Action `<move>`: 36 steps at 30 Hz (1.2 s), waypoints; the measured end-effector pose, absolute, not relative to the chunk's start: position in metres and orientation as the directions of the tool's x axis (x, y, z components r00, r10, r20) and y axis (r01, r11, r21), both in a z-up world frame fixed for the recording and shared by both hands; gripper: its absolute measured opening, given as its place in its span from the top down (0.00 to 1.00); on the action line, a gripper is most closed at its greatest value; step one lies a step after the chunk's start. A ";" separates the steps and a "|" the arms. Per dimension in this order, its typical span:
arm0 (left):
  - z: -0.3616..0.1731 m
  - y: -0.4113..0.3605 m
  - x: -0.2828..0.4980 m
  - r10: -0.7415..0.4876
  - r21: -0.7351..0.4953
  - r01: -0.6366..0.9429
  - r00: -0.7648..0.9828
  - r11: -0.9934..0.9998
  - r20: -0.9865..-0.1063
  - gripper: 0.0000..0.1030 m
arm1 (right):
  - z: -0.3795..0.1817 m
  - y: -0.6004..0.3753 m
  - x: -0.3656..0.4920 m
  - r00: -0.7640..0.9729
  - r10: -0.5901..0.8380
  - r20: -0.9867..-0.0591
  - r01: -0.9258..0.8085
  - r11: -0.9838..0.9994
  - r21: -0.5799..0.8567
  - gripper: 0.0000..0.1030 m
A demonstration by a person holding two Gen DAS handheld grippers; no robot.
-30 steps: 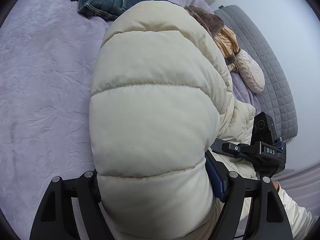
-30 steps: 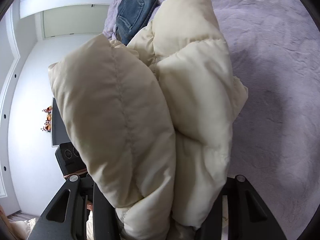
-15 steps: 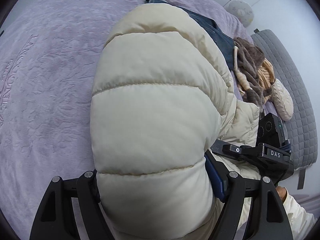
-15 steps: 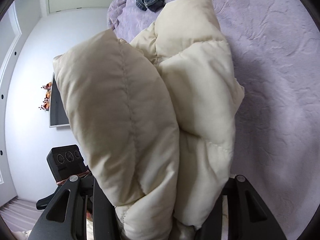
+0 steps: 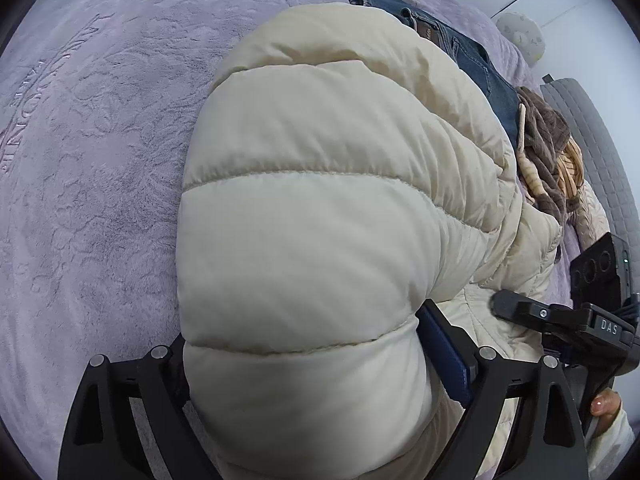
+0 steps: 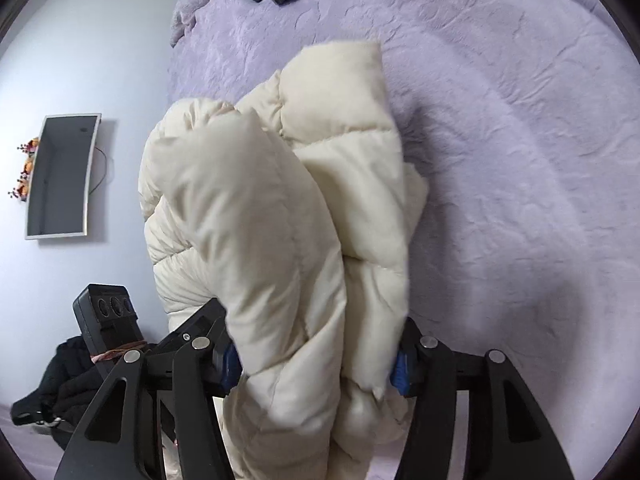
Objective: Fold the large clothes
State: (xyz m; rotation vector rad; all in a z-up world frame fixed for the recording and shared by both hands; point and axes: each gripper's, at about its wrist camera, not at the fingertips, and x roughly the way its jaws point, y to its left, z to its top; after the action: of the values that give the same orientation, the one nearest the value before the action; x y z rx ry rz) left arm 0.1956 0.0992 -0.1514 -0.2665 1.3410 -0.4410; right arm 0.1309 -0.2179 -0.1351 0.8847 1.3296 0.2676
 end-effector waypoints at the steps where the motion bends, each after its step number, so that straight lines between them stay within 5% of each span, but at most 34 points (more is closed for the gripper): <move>1: -0.152 0.098 0.196 -0.453 -0.431 0.154 0.164 0.889 -0.876 0.09 | -0.128 -0.222 0.127 0.272 0.606 -0.748 0.302 0.684 0.664 0.41; 4: -0.152 0.094 0.196 -0.444 -0.423 0.143 0.168 0.894 -0.880 0.08 | -0.100 -0.232 0.113 0.301 0.517 -0.801 0.293 0.749 0.594 0.45; 7: -0.148 0.085 0.198 -0.429 -0.411 0.135 0.169 0.902 -0.887 0.08 | -0.068 -0.233 0.085 0.341 0.482 -0.807 0.258 0.778 0.573 0.72; 8: -0.142 0.067 0.201 -0.414 -0.395 0.131 0.174 0.909 -0.894 0.08 | -0.059 -0.233 0.078 0.347 0.478 -0.807 0.235 0.789 0.568 0.74; 18: -0.069 0.086 0.166 -0.347 -0.316 0.142 0.363 0.938 -0.865 0.08 | -0.038 -0.198 0.110 0.414 0.346 -0.842 0.108 0.900 0.423 0.75; 27: -0.114 0.087 0.128 -0.345 -0.310 0.160 0.299 0.937 -0.890 0.08 | -0.111 -0.206 0.142 0.304 0.291 -0.907 0.198 0.912 0.359 0.76; 36: -0.099 0.088 0.125 -0.336 -0.296 0.168 0.308 0.940 -0.890 0.08 | -0.097 -0.206 0.134 0.307 0.292 -0.906 0.188 0.914 0.358 0.76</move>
State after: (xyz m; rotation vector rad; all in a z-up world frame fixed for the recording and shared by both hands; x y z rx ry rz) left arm 0.1255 0.0882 -0.0989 -0.1586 1.2144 -0.3344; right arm 0.1339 -0.2065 -0.0965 0.4408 1.2691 0.0713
